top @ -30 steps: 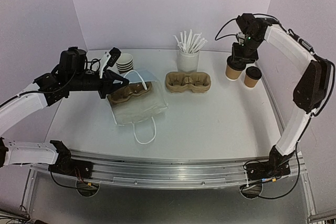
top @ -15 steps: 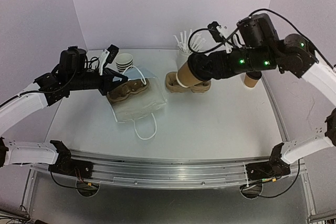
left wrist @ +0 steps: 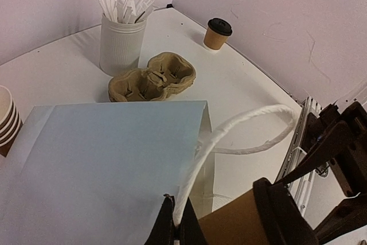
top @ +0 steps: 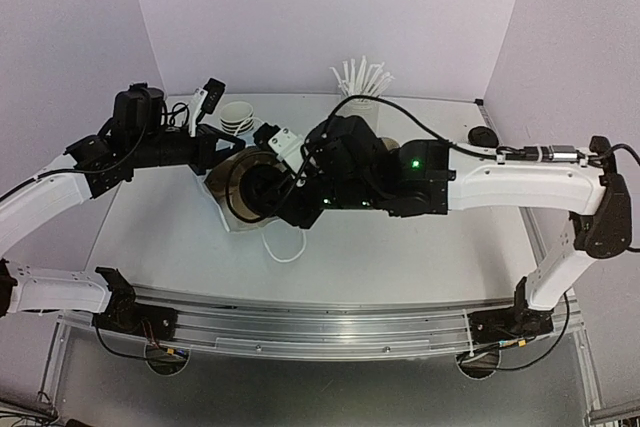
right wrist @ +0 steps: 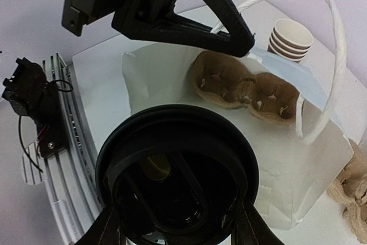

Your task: Pack the takeout coffee

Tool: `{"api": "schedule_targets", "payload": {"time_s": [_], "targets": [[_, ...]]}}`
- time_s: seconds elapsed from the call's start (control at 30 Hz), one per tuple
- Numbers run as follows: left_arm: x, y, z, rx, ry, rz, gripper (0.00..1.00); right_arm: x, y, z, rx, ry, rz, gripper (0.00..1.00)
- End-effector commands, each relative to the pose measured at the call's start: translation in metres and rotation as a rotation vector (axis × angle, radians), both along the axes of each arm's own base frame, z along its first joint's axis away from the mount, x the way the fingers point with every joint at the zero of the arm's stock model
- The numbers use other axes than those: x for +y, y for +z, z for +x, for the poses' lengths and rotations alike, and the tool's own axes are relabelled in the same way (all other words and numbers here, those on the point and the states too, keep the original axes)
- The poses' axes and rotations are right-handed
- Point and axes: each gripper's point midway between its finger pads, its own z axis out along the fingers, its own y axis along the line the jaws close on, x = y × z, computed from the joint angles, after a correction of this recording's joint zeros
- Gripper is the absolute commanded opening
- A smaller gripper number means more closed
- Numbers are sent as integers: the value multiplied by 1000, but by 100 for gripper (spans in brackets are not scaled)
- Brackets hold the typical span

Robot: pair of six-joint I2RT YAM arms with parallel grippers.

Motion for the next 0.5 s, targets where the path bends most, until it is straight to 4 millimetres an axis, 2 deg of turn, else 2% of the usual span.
{"api": "schedule_targets", "payload": {"time_s": [0.0,0.13,0.27,0.47], "targets": [[-8,33,0,-54,-35,-62,0,21,28,33,-258,-66,111,27],[-10,34,-2,-51,-48,-69,0,29,7,58,-380,-153,58,27],[-13,38,-4,-47,-68,-85,0,39,-17,71,-457,-175,-2,24],[-18,39,-12,-27,-125,-107,0,42,-52,95,-538,-270,-91,17]]}}
